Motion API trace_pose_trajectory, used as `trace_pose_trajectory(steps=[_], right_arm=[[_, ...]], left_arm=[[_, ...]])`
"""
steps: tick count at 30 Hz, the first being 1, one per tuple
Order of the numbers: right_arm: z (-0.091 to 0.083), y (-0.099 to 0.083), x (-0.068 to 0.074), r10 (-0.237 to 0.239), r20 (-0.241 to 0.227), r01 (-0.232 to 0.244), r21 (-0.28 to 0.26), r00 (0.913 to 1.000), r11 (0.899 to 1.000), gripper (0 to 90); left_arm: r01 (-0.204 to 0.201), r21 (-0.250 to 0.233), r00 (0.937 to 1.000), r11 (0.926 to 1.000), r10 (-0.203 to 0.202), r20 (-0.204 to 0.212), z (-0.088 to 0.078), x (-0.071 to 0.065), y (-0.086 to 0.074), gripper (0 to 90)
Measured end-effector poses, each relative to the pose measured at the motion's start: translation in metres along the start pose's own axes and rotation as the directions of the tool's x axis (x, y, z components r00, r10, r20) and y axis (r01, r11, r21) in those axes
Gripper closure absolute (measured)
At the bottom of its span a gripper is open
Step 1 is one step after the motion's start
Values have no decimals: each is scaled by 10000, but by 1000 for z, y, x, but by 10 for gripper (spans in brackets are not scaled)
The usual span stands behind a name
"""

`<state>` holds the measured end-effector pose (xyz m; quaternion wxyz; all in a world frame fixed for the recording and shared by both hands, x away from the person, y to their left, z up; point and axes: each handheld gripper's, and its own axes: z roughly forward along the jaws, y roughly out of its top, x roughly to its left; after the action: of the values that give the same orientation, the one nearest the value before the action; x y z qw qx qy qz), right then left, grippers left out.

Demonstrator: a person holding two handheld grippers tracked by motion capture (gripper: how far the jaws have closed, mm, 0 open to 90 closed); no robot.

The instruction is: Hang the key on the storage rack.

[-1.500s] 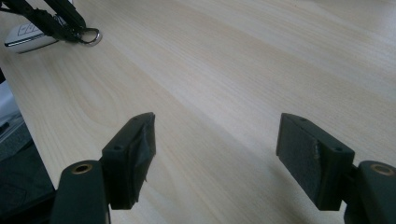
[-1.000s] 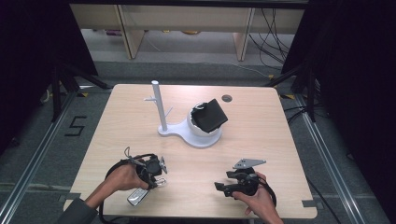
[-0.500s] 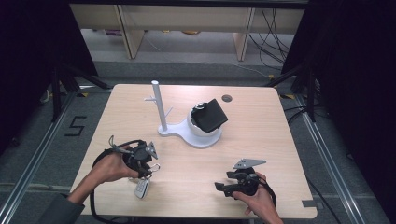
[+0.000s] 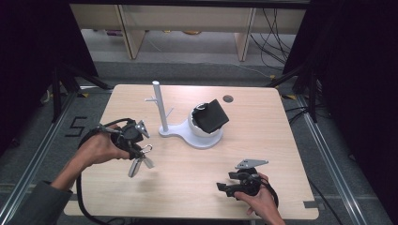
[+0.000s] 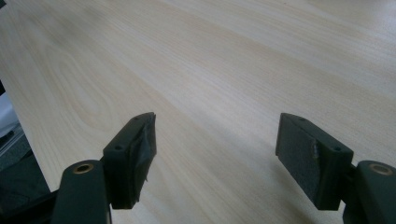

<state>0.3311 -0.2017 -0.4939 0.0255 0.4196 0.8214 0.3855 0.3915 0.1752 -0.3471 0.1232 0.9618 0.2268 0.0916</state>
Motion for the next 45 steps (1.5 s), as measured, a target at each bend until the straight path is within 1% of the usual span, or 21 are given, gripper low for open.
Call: trace_pose_trajectory(steps=[7, 8, 9, 13, 16, 18, 19, 22, 24, 26, 31, 33, 35, 37, 38, 39, 41, 42, 43, 44, 45], right_arm=[[0, 0, 1, 136, 11, -135, -22, 9999, 9999, 298], [0, 0, 1, 190, -129, -190, -13, 9997, 9998, 298], [0, 0, 0, -17, -12, 17, -30, 10000, 10000, 298], [0, 0, 0, 84, -63, -84, -8, 9999, 10000, 298], [0, 0, 0, -47, -21, 47, -37, 10000, 10000, 298], [-1, 0, -1, -40, 6, 40, -78, 10000, 10000, 300], [1, 0, 1, 167, -184, -169, -75, 9997, 9998, 300], [0, 0, 0, 25, -43, -25, -31, 10000, 10000, 300], [0, 0, 1, 181, -121, -181, 13, 9998, 9998, 300], [0, 0, 0, -9, -20, 9, -13, 10000, 10000, 300], [0, 0, 0, 68, -88, -68, -30, 9999, 10000, 301], [0, 0, 0, -25, 2, 25, -80, 10000, 10000, 303], [0, 0, 1, 183, -157, -183, 1, 9997, 9998, 303], [0, 0, 0, 51, -83, -51, 15, 10000, 10000, 303], [1, 0, 0, 84, -169, -85, -45, 9998, 10000, 303], [1, 0, 0, 106, -166, -106, -21, 9998, 9999, 304], [0, 0, 0, 13, -46, -13, 1, 10000, 10000, 305], [0, 0, 1, 121, -81, -121, 42, 9999, 9999, 304], [1, -1, 1, 222, -219, -223, -52, 9995, 9997, 305], [1, 0, 1, 195, -226, -196, -60, 9996, 9998, 306], [1, 0, -1, -22, -197, 20, -93, 9998, 10000, 305]], left_arm=[[392, 95, 9992, 9992, -391, -106, -12, 11, 2, 752], [433, 114, 9990, 9990, -432, -82, -13, 13, 3, 752], [457, 99, 9989, 9989, -456, -121, -14, 15, 3, 752], [691, 97, 9975, 9976, -689, -159, -21, 23, 6, 752], [813, 191, 9965, 9965, -809, -220, -24, 29, 8, 752], [922, 93, 9954, 9957, -919, -255, -28, 33, 9, 752], [1013, 44, 9944, 9949, -1011, -311, -30, 35, 9, 752], [1094, 85, 9933, 9940, -1091, -369, -33, 39, 11, 752], [1287, 96, 9908, 9916, -1282, -434, -38, 46, 14, 752], [1443, -9, 9884, 9895, -1442, -485, -41, 50, 16, 752], [1698, -136, 9838, 9854, -1703, -555, -48, 60, 20, 752], [1838, -212, 9811, 9827, -1847, -582, -52, 65, 21, 752], [1969, -295, 9778, 9800, -1984, -673, -55, 69, 22, 752], [2148, -413, 9737, 9758, -2172, -690, -58, 74, 25, 752], [2071, -412, 9751, 9775, -2096, -718, -60, 77, 26, 752], [2228, -436, 9717, 9739, -2255, -702, -61, 78, 28, 752], [2306, -483, 9692, 9718, -2338, -770, -61, 82, 30, 752], [2310, -444, 9691, 9720, -2339, -790, -61, 83, 31, 752], [2442, -417, 9660, 9688, -2468, -766, -60, 87, 33, 752], [2442, -417, 9660, 9688, -2468, -766, -60, 87, 33, 752], [2548, -402, 9634, 9662, -2572, -758, -57, 91, 35, 752]])
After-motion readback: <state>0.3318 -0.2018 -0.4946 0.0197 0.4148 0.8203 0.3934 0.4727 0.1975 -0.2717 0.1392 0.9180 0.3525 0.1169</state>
